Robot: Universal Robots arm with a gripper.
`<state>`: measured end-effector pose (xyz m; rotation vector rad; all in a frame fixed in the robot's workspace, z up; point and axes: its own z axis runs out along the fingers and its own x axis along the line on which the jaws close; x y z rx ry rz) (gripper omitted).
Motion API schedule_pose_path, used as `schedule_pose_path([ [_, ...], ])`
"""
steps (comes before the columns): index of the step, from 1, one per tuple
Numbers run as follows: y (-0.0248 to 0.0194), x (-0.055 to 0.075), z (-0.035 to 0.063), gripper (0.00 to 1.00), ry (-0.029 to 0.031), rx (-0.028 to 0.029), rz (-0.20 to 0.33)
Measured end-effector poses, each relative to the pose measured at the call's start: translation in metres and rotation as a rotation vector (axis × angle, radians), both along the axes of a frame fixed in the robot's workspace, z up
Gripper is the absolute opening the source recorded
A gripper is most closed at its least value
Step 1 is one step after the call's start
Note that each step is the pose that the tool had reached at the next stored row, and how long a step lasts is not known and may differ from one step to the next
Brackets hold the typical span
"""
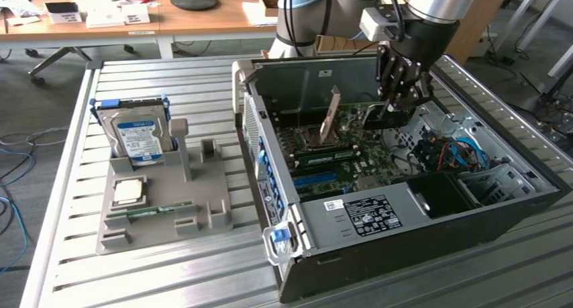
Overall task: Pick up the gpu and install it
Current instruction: 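Insert the gpu into the slot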
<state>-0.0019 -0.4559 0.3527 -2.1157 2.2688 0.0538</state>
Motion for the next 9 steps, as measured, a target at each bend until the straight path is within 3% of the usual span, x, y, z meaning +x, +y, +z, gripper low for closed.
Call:
schedule_pose_path([
  [9,0.0000,-0.0034,-0.0002,0.27,-0.0002,0.0002,0.000],
])
